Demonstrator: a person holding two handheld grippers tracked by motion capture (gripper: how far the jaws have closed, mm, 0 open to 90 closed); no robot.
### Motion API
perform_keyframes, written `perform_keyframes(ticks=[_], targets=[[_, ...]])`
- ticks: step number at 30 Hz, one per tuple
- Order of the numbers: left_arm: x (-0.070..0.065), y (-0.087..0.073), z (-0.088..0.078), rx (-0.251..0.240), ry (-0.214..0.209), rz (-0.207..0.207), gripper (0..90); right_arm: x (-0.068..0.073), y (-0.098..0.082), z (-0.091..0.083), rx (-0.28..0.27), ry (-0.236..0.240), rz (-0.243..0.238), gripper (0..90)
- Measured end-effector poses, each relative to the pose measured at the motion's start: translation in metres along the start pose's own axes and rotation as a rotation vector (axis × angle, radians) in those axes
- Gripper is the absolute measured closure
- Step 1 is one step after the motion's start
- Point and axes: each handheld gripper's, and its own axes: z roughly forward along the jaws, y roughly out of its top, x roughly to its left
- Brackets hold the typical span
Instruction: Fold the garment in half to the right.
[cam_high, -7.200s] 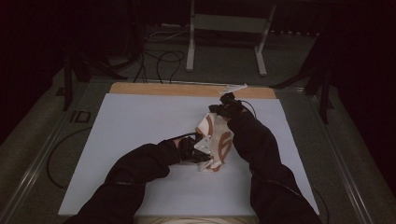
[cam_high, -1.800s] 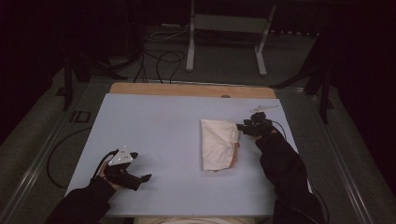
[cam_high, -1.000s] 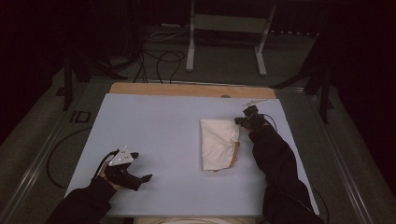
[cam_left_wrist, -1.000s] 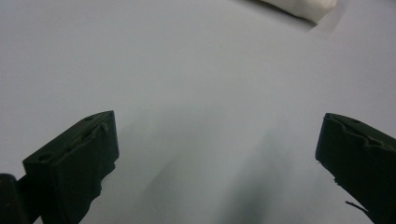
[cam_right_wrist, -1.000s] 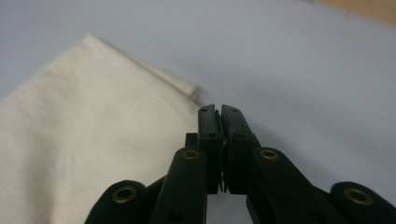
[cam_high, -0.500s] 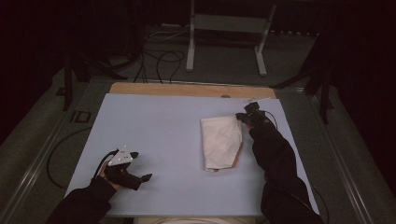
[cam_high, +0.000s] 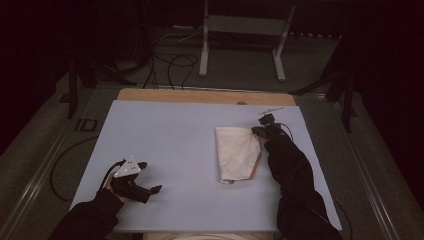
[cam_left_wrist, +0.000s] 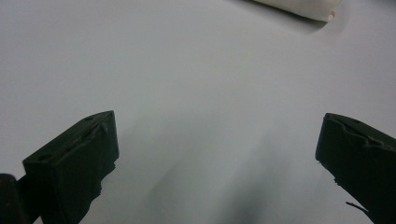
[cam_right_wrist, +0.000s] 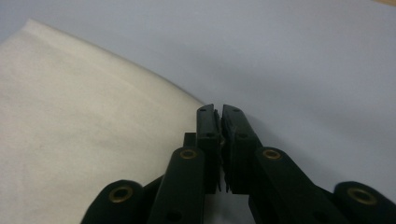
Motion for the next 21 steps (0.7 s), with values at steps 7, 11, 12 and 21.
perform_keyframes(ticks=[7,11,12,21], targets=[[0.002,-0.001,-0.003,-0.001,0.001,0.004,0.1,0.001,0.005,-0.006,-0.008,0.022,0.002,64.4],[0.004,-0.002,-0.004,-0.001,0.000,-0.004,0.1,0.005,0.009,-0.010,-0.017,0.045,0.005,47.5],[0.004,-0.002,-0.004,-0.001,0.000,-0.004,0.1,0.005,0.009,-0.010,-0.017,0.045,0.005,47.5],[0.004,-0.003,-0.005,0.001,-0.011,-0.004,0.1,0.016,0.017,-0.019,-0.053,0.136,0.009,16.8]])
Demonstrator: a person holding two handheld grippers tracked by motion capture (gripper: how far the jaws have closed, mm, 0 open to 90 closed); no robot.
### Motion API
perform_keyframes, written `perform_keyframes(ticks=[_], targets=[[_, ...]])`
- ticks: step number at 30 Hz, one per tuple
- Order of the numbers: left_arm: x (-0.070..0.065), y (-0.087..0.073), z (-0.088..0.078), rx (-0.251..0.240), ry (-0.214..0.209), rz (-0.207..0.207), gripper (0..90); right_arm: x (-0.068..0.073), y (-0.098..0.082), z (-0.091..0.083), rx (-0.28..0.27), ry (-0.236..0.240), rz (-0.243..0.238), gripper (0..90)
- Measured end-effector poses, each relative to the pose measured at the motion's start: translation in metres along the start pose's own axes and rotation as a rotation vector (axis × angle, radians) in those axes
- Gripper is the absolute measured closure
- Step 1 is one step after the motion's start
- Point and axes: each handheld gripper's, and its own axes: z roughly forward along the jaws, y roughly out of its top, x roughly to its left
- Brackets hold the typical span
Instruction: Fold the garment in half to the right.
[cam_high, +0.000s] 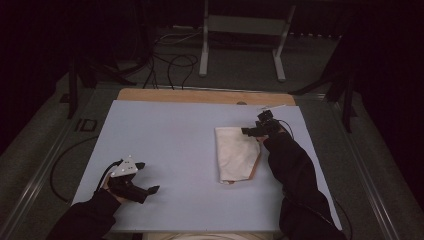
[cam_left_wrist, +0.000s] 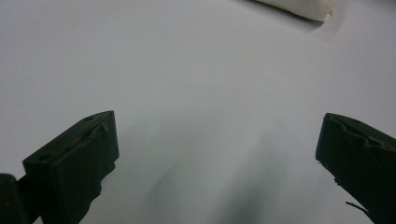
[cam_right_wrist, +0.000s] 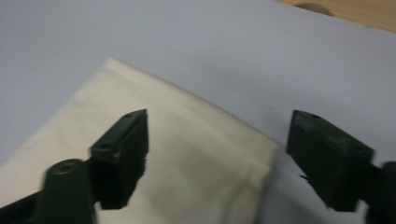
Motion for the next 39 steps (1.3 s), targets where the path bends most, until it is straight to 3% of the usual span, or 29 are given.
perform_keyframes(ticks=[3,15,19,26,33,35,39], targets=[[0.000,0.000,0.000,0.000,0.000,0.001,0.1,0.007,0.003,-0.002,-0.004,0.022,-0.035,13.8],[-0.001,-0.001,-0.001,0.003,-0.006,0.005,0.1,0.032,0.014,-0.010,-0.008,0.103,-0.079,12.0],[-0.001,0.000,-0.003,-0.003,-0.004,0.002,0.1,0.040,0.013,-0.015,-0.022,0.109,-0.091,11.9],[-0.001,0.000,-0.002,0.003,-0.006,0.006,0.1,0.055,0.005,-0.029,-0.056,0.136,-0.133,10.3],[-0.002,0.000,-0.002,-0.002,-0.004,0.007,0.1,0.065,-0.006,-0.041,-0.057,0.172,-0.179,10.2],[-0.002,0.001,-0.003,-0.002,-0.003,0.007,0.1,0.070,-0.015,-0.048,-0.069,0.193,-0.213,10.2],[-0.002,0.001,-0.003,-0.002,-0.003,0.008,0.1,0.074,-0.024,-0.056,-0.078,0.195,-0.225,10.0]])
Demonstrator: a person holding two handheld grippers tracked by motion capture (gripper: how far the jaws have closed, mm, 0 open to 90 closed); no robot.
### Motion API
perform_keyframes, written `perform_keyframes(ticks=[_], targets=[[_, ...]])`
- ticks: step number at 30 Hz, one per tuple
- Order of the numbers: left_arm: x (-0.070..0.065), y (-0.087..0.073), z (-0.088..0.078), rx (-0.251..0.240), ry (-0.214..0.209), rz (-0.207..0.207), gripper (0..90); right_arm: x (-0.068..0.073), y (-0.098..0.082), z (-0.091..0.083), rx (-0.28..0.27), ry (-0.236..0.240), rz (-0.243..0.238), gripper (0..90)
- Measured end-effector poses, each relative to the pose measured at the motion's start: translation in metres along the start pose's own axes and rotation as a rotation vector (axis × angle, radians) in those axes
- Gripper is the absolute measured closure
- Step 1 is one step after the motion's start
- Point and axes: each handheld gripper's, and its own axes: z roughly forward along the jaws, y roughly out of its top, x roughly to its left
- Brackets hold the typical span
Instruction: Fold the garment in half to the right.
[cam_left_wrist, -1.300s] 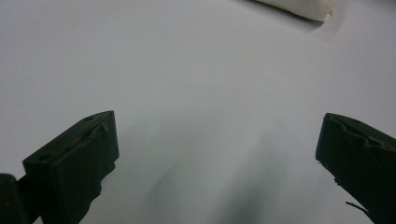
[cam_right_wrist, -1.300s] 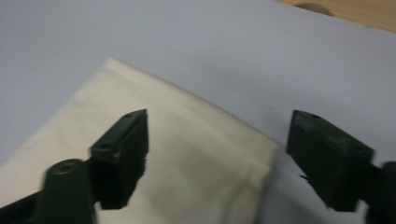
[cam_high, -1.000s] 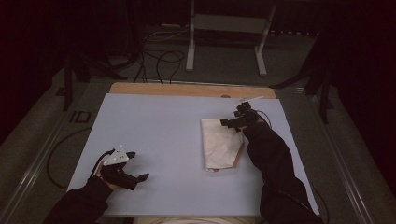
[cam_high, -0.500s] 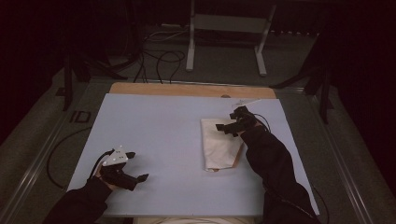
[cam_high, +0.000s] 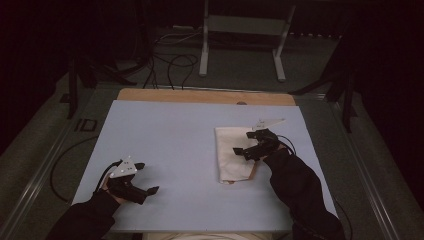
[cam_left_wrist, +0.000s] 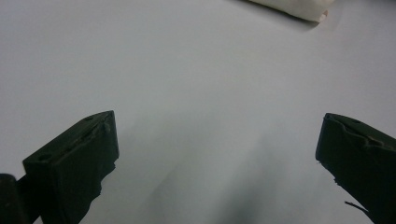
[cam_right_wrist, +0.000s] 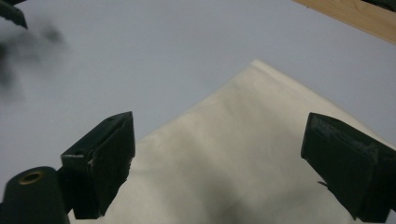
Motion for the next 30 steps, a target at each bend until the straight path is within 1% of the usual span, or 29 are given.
perform_keyframes(ticks=[2,3,4,6,7,9,10,15,23,26,28,30], targets=[[0.000,0.000,0.000,0.002,0.001,0.002,0.1,0.001,-0.003,-0.001,-0.005,0.006,-0.001,10.0],[0.000,0.000,0.000,0.002,0.001,0.003,0.1,0.004,-0.008,-0.004,0.003,0.001,-0.003,10.0],[0.000,0.000,0.000,0.002,0.001,0.003,0.1,0.004,-0.008,-0.004,0.003,0.001,-0.003,10.0],[0.000,0.000,0.000,0.000,0.001,0.001,0.1,0.007,-0.018,-0.007,0.004,0.012,0.007,10.1],[0.000,0.000,0.000,0.001,0.001,0.002,0.1,0.007,-0.018,-0.007,0.004,0.012,0.007,10.1],[0.000,0.000,0.000,0.004,0.001,0.003,0.1,0.010,-0.027,-0.010,0.006,0.017,0.001,10.0],[0.000,0.000,0.000,0.004,0.001,0.003,0.1,0.010,-0.027,-0.010,0.006,0.017,0.001,10.0],[0.000,0.000,0.000,0.002,0.001,0.003,0.1,0.017,-0.038,-0.018,0.009,0.021,-0.002,10.1],[0.000,0.000,0.000,0.005,0.001,0.005,0.1,0.028,-0.061,-0.026,-0.006,0.005,0.003,10.0],[0.000,0.000,-0.001,0.002,0.000,0.004,0.1,0.032,-0.070,-0.028,-0.011,0.015,0.011,10.0],[0.001,0.000,-0.001,0.002,0.001,0.001,0.1,0.036,-0.076,-0.030,-0.016,-0.008,-0.001,10.1],[0.000,0.000,-0.001,0.001,0.001,0.002,0.1,0.037,-0.080,-0.032,-0.020,-0.008,0.007,10.0]])
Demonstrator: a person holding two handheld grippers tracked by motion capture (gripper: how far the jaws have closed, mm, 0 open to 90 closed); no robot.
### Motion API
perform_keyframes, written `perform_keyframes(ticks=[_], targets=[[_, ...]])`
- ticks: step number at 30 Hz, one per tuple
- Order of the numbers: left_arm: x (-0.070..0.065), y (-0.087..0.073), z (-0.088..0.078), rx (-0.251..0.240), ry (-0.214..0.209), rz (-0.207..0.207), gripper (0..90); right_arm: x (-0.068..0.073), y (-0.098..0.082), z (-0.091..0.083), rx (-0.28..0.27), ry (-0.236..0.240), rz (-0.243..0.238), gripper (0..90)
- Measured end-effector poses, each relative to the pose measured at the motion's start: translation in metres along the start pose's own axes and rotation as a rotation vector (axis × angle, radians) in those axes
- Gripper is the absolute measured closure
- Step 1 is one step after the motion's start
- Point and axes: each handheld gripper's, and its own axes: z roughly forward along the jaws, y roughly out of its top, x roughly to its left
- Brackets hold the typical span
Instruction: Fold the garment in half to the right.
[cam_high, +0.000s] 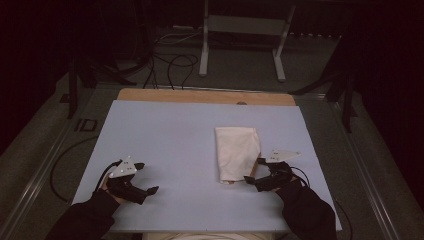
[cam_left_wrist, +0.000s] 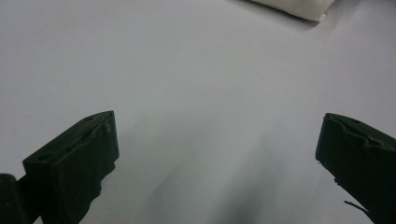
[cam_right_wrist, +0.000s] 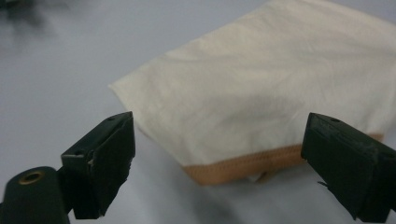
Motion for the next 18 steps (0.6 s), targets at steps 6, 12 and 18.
perform_keyframes(ticks=[6,12,18], targets=[[0.000,0.000,0.000,0.001,0.000,0.001,0.1,0.001,-0.011,-0.007,-0.030,-0.013,0.017,10.0],[0.000,0.000,0.000,0.001,-0.002,0.001,0.1,0.002,-0.022,-0.012,-0.036,-0.047,0.024,10.1],[0.000,0.000,0.000,0.000,-0.003,0.006,0.1,0.000,-0.028,-0.014,-0.053,-0.083,0.026,10.1]])
